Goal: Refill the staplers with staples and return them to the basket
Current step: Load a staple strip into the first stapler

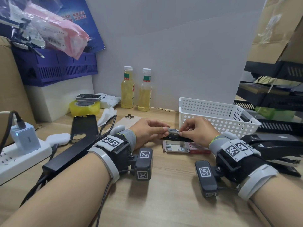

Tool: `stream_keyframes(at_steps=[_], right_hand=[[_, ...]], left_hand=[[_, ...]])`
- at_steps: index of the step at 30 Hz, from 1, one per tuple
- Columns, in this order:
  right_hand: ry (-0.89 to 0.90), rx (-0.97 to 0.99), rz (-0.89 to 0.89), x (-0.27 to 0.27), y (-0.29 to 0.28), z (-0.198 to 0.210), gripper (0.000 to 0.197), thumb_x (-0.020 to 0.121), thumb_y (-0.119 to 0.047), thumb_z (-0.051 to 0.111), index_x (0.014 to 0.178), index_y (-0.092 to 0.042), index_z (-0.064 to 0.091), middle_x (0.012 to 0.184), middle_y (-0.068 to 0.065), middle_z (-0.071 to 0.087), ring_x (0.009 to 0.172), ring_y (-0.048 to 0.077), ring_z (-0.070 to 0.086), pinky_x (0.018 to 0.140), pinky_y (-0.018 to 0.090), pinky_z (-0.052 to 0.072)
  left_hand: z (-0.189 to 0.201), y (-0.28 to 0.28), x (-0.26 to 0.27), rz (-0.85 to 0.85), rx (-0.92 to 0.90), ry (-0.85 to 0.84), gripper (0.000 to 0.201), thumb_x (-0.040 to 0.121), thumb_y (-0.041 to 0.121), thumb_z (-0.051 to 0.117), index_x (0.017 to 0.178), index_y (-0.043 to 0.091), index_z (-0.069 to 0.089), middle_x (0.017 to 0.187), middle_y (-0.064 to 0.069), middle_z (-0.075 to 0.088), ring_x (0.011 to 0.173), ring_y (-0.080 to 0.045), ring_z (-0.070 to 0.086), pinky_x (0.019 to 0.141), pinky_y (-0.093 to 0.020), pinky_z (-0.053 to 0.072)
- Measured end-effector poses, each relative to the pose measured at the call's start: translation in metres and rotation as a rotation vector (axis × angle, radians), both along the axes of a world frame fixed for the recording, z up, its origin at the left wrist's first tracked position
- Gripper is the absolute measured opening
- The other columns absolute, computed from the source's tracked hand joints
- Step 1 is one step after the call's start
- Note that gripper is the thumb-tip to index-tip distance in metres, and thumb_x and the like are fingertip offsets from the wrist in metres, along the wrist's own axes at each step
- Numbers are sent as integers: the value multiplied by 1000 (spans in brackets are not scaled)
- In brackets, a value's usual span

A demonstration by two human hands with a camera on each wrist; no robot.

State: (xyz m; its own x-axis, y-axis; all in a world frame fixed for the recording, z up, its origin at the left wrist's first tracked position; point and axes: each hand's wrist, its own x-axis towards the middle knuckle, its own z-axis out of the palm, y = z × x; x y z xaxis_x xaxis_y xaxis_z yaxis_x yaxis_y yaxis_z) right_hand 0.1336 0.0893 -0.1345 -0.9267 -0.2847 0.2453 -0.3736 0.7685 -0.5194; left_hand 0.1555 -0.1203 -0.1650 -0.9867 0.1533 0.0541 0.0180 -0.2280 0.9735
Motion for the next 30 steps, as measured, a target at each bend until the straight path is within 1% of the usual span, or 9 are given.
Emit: stream_keyframes(at_steps=[3, 5, 10, 13, 17, 20, 24, 27, 30], right_hand=[[14, 15, 2, 0, 1, 1, 8, 80, -24, 79, 79, -18, 74, 70, -1, 68, 64, 12, 57, 63, 27, 47], [11, 13, 2, 0, 1, 1, 8, 80, -25, 79, 79, -19, 74, 72, 3, 71, 65, 14, 58, 66, 29, 49], [-2, 4, -10, 0, 1, 1, 6, 79, -23, 79, 80, -19, 74, 65, -5, 66, 61, 9, 56, 59, 24, 44], [-25, -7, -11, -1, 1, 0, 7, 80, -23, 79, 81, -18, 74, 63, -6, 66, 59, 9, 56, 60, 24, 45], [-81, -47, 21, -1, 1, -1, 4, 83, -20, 77, 86, -21, 75, 68, -8, 72, 64, 13, 61, 65, 26, 50], [-83, -40, 41, 0, 0, 0, 5, 84, -20, 76, 87, -24, 76, 65, -8, 70, 60, 15, 60, 63, 31, 52], [-61, 14, 63, -3, 1, 1, 4, 85, -22, 74, 85, -26, 73, 63, -6, 69, 57, 15, 57, 59, 27, 48], [-51, 64, 96, -3, 2, 2, 5, 86, -22, 72, 85, -26, 70, 63, -2, 66, 56, 15, 55, 60, 28, 48], [-58, 120, 131, -3, 2, 5, 5, 90, -20, 68, 90, -25, 67, 64, -3, 61, 56, 14, 53, 59, 28, 47]], left_hand=[[2, -1, 0, 35, 23, -21, 14, 85, -5, 69, 98, -2, 73, 89, -16, 73, 79, -19, 73, 70, -18, 58], [2, -3, -1, 71, 36, -27, 14, 84, -3, 71, 97, -1, 75, 89, -15, 74, 82, -21, 73, 74, -21, 60], [0, -1, -5, 176, 23, -41, 14, 82, -3, 73, 96, -2, 75, 93, -18, 74, 85, -23, 72, 80, -26, 60], [2, 3, -7, 219, -4, -79, 12, 83, -4, 72, 95, -2, 75, 97, -20, 74, 87, -24, 72, 81, -28, 60], [6, 2, -6, 197, 12, -137, 14, 84, -7, 69, 98, -6, 72, 99, -20, 72, 86, -24, 72, 81, -27, 60], [8, 1, -5, 188, 16, -155, 18, 85, -8, 68, 103, -9, 70, 100, -21, 71, 86, -24, 71, 79, -27, 60], [8, 1, -5, 184, 5, -158, 16, 86, -7, 67, 101, -8, 71, 100, -21, 71, 86, -23, 71, 79, -26, 60], [7, 2, -4, 168, 25, -135, 17, 87, -9, 65, 104, -11, 68, 93, -20, 69, 81, -21, 70, 79, -24, 59], [7, 3, -3, 154, 24, -116, 18, 88, -10, 63, 106, -13, 66, 88, -18, 68, 78, -19, 68, 78, -23, 59]])
